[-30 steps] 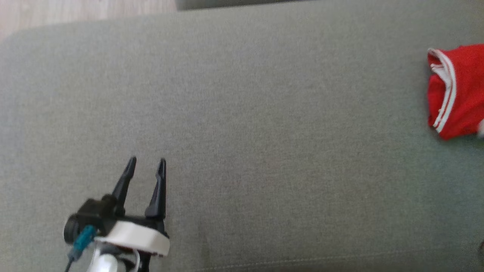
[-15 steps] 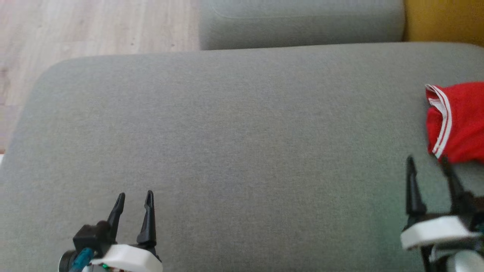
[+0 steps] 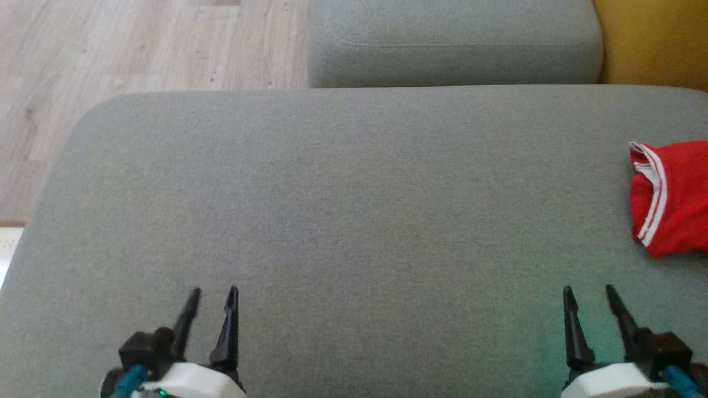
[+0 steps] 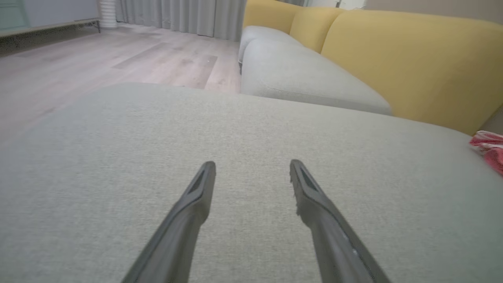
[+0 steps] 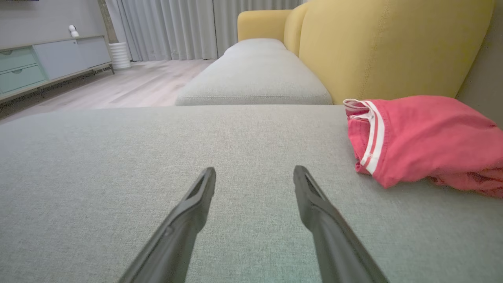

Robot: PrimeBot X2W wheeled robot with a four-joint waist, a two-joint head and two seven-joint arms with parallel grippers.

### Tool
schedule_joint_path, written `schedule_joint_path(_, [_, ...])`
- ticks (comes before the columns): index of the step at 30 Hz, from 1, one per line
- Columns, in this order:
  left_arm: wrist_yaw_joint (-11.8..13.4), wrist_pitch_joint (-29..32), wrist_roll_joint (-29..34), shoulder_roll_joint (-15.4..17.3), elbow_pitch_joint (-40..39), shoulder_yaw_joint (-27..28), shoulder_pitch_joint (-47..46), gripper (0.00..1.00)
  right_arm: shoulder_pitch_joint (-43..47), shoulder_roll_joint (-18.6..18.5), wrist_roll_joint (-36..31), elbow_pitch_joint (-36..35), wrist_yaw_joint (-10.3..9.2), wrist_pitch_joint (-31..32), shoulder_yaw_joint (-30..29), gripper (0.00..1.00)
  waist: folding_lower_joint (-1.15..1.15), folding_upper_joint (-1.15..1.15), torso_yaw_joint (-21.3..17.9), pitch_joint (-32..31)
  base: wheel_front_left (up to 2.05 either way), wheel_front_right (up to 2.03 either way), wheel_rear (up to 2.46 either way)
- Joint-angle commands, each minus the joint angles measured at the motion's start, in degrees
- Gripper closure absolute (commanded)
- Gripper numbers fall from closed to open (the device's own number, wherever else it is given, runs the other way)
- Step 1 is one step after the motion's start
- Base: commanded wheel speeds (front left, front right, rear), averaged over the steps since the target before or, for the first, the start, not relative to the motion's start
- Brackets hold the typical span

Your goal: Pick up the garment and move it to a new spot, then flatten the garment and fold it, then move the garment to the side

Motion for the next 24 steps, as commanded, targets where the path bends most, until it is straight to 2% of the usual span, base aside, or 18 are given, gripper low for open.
schedule_joint_path(1, [-0.12,0.02,-0.47,-0.03,0.28,-0.11,-0.02,1.00,-0.03,0.03,0.07,0.46,0.00,0.06,0.08,1.00,0.00,0.00,-0.10,-0.02,0.00,0.00,0.00])
schedule_joint_path(24, [-0.78,3.45,-15.69,0.38,0.41,1.98,-2.27,1.00,-2.48,-0.06,16.77,0.01,-0.01,3.90,-0.23,1.00,0.00,0.00,-1.02,0.14,0.00,0.00,0.00])
